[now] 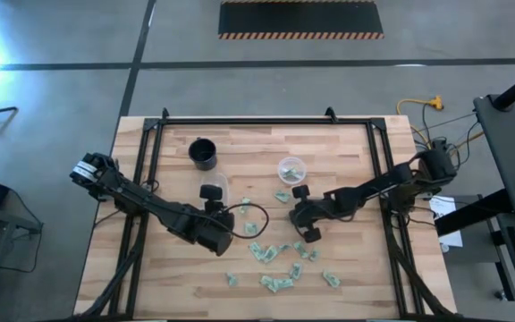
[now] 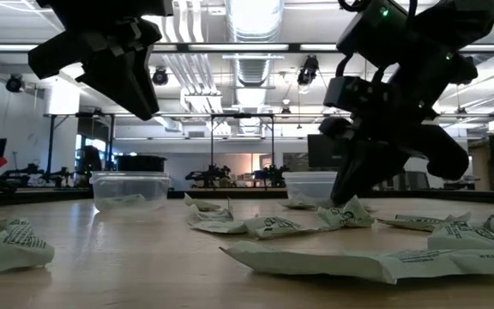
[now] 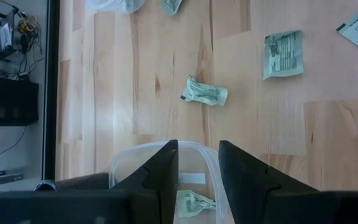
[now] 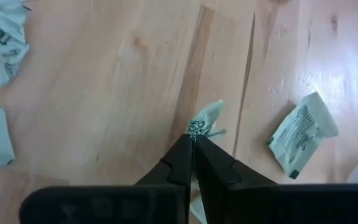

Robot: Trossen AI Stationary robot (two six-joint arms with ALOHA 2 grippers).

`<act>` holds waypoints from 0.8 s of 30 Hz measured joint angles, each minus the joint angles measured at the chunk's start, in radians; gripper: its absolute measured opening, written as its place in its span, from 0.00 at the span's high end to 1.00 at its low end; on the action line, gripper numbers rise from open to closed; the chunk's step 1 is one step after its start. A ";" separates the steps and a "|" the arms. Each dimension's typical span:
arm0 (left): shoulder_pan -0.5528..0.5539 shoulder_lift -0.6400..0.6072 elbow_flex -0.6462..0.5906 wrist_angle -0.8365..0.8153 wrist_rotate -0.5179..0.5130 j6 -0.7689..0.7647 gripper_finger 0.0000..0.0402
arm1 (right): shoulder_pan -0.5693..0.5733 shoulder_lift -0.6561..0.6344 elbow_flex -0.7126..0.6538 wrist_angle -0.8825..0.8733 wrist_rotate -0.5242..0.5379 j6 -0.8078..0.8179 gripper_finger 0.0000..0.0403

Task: Pick and place items into bin
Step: Put the stevia packet into the right transparent bin

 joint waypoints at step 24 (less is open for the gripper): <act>0.000 0.000 -0.001 0.002 0.000 0.000 0.75 | -0.273 -0.209 0.000 -0.053 0.207 -0.097 0.98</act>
